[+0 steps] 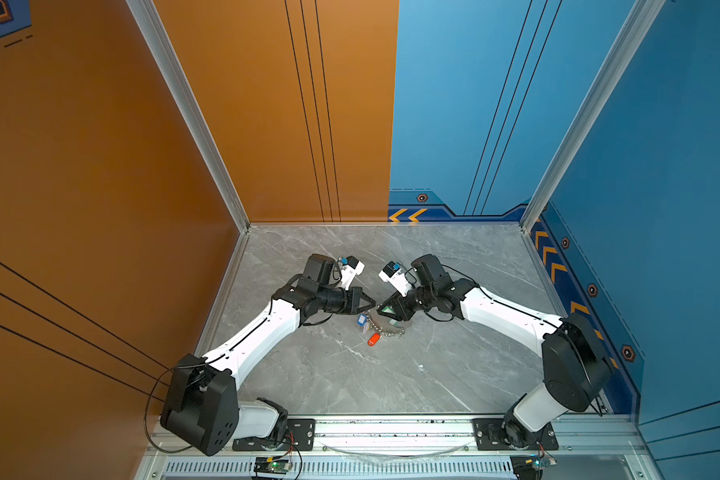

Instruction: Remove the keys from the keyring

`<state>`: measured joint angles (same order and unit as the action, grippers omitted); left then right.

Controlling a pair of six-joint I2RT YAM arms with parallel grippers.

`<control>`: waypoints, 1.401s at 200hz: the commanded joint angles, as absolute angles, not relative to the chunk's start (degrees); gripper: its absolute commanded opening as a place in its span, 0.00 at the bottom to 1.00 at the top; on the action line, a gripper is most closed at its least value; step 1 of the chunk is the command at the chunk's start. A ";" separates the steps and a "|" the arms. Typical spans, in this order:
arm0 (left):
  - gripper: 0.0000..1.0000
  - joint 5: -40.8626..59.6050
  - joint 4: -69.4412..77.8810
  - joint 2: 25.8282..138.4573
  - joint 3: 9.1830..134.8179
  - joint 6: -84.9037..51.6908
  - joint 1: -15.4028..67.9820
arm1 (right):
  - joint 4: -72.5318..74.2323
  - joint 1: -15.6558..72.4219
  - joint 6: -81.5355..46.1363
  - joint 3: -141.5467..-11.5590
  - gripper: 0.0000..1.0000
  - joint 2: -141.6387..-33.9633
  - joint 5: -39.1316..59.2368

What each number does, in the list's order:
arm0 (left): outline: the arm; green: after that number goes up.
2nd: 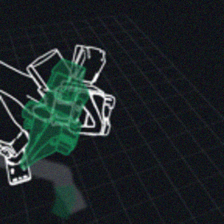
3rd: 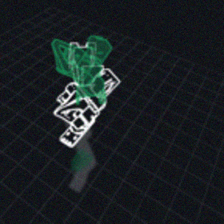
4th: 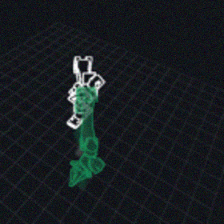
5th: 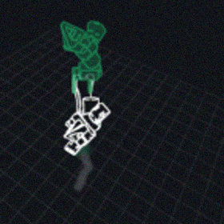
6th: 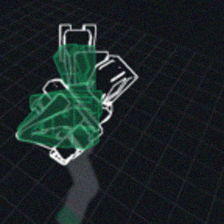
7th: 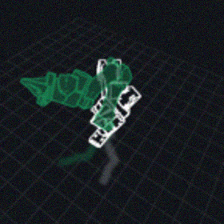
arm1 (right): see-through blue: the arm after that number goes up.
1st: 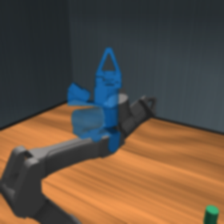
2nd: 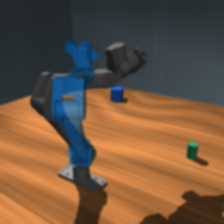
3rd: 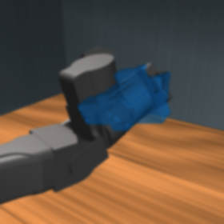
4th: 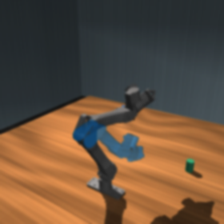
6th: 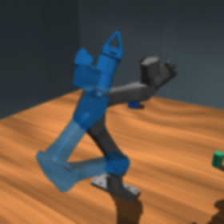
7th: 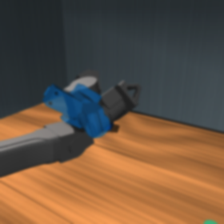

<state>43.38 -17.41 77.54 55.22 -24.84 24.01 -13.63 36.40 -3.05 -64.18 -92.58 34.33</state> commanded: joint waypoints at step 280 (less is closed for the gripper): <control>0.33 32.24 -16.52 79.23 51.39 -20.81 20.83 | -18.79 31.46 -12.71 -80.10 0.46 -115.03 18.93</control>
